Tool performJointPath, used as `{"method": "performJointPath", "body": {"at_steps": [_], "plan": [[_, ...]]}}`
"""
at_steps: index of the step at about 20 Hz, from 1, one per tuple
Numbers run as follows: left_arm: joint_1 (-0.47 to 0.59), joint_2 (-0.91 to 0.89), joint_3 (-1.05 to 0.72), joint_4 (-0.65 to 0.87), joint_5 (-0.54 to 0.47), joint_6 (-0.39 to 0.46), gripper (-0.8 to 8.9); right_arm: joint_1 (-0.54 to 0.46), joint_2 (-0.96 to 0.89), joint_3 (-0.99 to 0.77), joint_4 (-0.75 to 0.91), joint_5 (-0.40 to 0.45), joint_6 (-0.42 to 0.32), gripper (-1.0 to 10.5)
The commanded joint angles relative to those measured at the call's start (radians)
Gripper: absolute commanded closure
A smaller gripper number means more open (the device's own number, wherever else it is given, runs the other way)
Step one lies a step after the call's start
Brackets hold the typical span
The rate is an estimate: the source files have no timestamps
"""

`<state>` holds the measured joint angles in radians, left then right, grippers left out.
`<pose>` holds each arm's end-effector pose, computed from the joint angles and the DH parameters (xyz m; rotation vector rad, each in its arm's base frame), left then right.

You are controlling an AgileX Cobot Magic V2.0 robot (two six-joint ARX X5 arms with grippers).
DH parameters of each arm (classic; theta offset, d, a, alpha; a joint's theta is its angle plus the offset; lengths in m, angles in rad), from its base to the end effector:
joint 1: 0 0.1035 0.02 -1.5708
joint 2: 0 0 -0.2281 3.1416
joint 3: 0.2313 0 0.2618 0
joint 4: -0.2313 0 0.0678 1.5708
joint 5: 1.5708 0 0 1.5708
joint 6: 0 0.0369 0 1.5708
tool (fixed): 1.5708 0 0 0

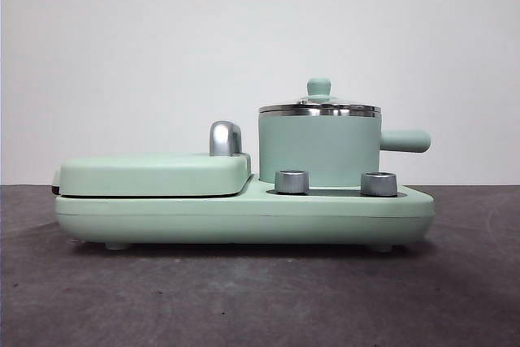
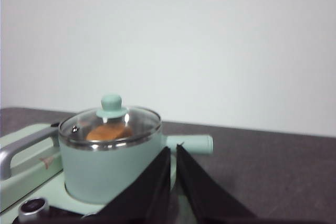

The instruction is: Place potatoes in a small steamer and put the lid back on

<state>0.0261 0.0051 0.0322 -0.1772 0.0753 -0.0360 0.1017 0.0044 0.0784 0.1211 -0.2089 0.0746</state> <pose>0.1485 0.0011 0.1559 -0.0435 0.1508 -0.0464 0.1420 0.0222 0.2033 0.0633 -0.1840 0.3167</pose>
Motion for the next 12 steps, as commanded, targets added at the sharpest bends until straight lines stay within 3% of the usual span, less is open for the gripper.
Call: {"method": "performJointPath", "body": {"at_steps": [1, 5, 12], "plan": [[0.001, -0.002, -0.019, -0.009, -0.001, 0.015, 8.08, -0.013, -0.001, -0.05, 0.074, 0.01, -0.01, 9.3], [0.001, -0.002, -0.018, -0.009, -0.001, 0.015, 8.08, -0.032, -0.001, -0.067, -0.014, 0.042, -0.013, 9.3], [0.001, -0.002, -0.018, -0.009, -0.001, 0.014, 8.08, -0.068, -0.001, -0.067, -0.223, 0.207, -0.018, 9.3]]}}
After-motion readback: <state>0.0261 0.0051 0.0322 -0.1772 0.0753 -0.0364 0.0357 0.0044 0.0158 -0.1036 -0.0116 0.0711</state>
